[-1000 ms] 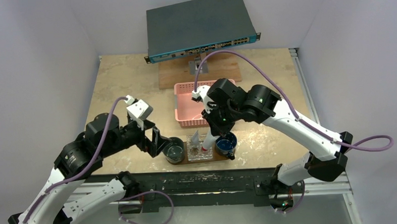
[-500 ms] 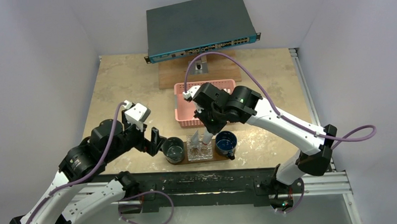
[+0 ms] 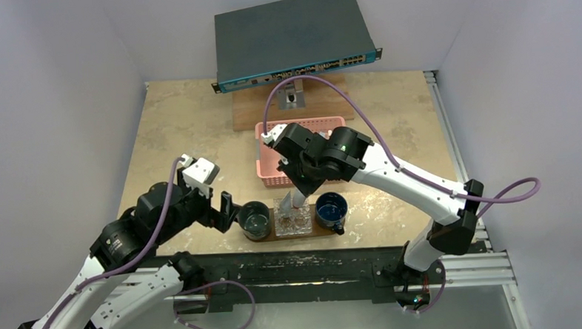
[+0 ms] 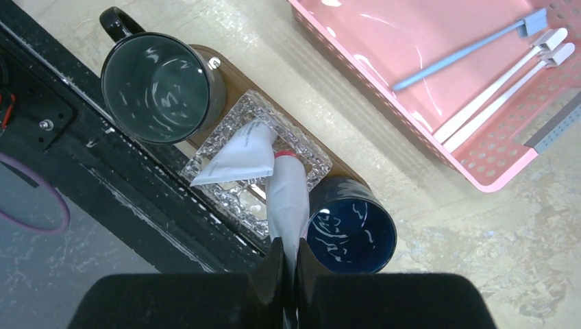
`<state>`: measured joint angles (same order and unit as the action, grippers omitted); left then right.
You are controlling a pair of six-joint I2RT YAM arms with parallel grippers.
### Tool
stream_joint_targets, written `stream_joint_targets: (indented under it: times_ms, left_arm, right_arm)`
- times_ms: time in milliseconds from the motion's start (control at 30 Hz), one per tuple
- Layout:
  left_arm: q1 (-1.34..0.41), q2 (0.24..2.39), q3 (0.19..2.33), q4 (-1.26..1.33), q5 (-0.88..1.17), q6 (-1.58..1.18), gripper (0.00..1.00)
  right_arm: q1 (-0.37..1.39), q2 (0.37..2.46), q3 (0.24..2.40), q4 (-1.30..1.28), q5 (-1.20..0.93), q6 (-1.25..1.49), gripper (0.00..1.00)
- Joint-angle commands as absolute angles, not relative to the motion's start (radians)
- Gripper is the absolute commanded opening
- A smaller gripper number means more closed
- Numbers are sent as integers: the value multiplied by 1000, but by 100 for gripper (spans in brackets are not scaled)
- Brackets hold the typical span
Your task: Prepare toiletry sets of a toothbrush and toothpaste on the tray
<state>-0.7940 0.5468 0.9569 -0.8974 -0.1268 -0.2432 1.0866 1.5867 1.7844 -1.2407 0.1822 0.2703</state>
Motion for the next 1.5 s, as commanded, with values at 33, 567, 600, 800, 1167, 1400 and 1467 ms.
stream_joint_targets:
  times_ms: [33, 567, 600, 800, 1167, 1400, 1467]
  left_arm:
    - [-791, 527, 938, -844, -147, -268, 96]
    - [-790, 518, 918, -838, -161, -267, 96]
    - [-791, 518, 917, -838, -162, -267, 96]
    - [-790, 521, 918, -837, -163, -268, 96]
    - [-789, 530, 914, -831, -160, -265, 96]
    - [-790, 534, 911, -824, -157, -262, 96]
    - [-790, 534, 911, -822, -157, -263, 96]
  right_arm:
    - [1094, 1591, 1817, -1218, 218, 294, 0]
    - [1098, 1614, 1726, -1163, 203, 298, 0]
    - [1099, 1615, 1722, -1162, 204, 298, 0]
    - [1100, 1626, 1709, -1152, 208, 295, 0]
    - [1100, 1639, 1664, -1127, 229, 297, 0]
    - [1100, 1646, 1638, -1100, 232, 297, 0]
    - [1100, 1651, 1633, -1096, 232, 295, 0]
